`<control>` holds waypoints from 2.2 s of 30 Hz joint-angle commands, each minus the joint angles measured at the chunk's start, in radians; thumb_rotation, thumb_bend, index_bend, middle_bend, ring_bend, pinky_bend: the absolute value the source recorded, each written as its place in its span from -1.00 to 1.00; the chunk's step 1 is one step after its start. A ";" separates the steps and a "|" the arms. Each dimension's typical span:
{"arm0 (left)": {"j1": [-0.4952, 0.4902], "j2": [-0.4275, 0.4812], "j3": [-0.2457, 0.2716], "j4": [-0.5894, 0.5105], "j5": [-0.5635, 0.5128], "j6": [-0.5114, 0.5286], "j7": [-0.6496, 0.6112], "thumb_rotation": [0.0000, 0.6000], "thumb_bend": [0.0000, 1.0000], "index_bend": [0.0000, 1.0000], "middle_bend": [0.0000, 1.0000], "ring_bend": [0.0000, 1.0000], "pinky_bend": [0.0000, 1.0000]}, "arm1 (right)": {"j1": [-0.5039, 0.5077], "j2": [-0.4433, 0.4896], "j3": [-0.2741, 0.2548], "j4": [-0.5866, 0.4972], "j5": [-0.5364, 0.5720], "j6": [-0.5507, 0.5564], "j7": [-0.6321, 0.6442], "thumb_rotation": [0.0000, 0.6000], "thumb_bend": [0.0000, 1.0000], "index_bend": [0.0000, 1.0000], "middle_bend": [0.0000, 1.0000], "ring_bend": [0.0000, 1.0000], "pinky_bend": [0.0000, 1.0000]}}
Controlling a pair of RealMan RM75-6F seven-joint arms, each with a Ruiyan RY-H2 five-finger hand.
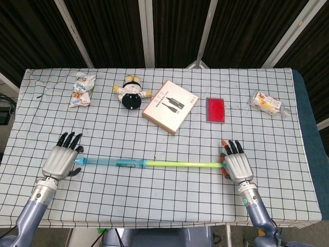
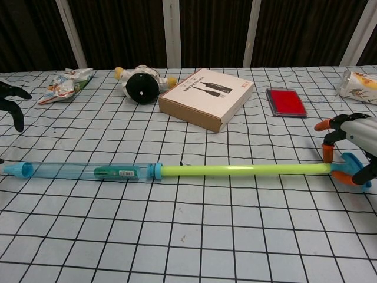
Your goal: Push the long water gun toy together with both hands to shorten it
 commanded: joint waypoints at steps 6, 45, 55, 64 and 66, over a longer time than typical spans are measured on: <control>-0.041 -0.090 0.000 0.077 -0.118 -0.019 0.059 1.00 -0.32 -0.20 -0.88 -1.00 -1.00 | 0.002 -0.002 -0.006 0.003 -0.002 0.004 -0.001 1.00 -0.12 0.18 -0.71 -1.00 -1.00; -0.119 -0.208 0.040 0.167 -0.256 0.006 0.092 1.00 -0.15 -0.15 -0.84 -1.00 -1.00 | 0.009 0.006 -0.014 -0.002 0.009 0.013 0.004 1.00 -0.12 0.18 -0.70 -1.00 -1.00; -0.123 -0.207 0.049 0.182 -0.262 0.011 0.082 1.00 -0.09 -0.04 -0.81 -1.00 -1.00 | 0.010 0.004 -0.016 0.001 0.012 0.014 0.002 1.00 -0.12 0.18 -0.70 -1.00 -1.00; -0.124 -0.208 0.061 0.194 -0.242 0.018 0.045 1.00 0.15 0.13 -0.74 -1.00 -1.00 | 0.011 0.004 -0.018 0.000 0.015 0.017 0.001 1.00 -0.12 0.18 -0.69 -1.00 -1.00; -0.125 -0.207 0.062 0.190 -0.240 0.022 0.042 1.00 0.15 0.13 -0.74 -1.00 -1.00 | 0.011 0.005 -0.018 -0.001 0.015 0.018 0.003 1.00 -0.11 0.18 -0.69 -1.00 -1.00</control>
